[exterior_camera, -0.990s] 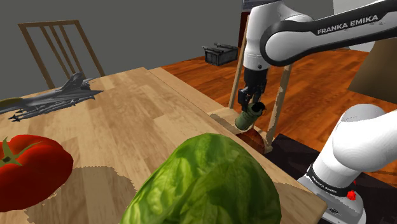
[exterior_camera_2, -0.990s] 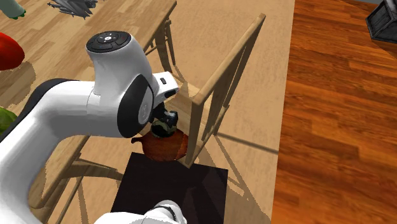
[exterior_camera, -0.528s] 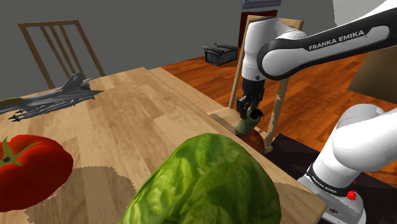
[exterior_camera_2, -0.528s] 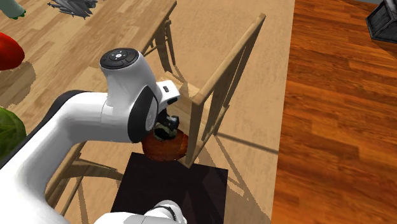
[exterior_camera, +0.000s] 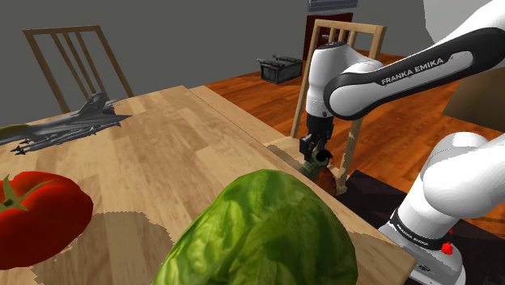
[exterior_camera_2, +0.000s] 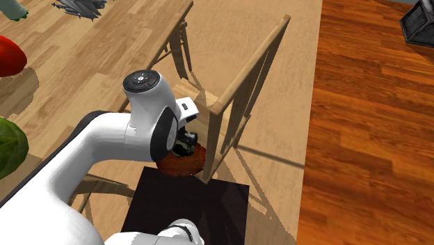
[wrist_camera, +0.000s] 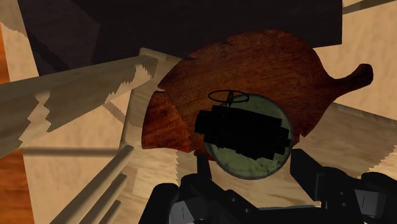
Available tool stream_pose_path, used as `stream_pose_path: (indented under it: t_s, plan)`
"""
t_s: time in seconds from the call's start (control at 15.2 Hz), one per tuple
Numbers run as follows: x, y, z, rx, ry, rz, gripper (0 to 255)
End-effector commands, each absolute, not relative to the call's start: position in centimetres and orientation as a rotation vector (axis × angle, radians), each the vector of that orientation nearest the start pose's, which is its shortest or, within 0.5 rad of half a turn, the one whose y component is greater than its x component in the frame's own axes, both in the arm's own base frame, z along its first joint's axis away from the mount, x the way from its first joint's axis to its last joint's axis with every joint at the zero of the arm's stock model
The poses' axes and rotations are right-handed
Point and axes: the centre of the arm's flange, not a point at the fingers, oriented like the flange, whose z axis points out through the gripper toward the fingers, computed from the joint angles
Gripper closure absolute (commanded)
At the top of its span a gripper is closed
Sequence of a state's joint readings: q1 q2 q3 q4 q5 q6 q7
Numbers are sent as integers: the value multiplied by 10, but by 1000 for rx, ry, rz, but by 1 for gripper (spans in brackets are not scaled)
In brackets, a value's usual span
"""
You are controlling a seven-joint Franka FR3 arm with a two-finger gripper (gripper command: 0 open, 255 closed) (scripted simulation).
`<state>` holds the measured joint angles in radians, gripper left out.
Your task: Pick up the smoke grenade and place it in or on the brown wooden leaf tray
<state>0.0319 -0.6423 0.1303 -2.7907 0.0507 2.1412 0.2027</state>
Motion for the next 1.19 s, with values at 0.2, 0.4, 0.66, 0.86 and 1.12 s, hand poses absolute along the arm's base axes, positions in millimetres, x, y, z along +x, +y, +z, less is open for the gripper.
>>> stream_pose_path:
  t_s: [0.2, 0.4, 0.66, 0.86, 1.12]
  plan:
    - [326, 52, 381, -3174, 150, 4, 255]
    - [326, 52, 381, -3174, 150, 4, 255]
    - [326, 52, 381, -3174, 150, 4, 0]
    - [326, 52, 381, -3174, 150, 4, 0]
    - [327, 54, 431, -3174, 150, 4, 0]
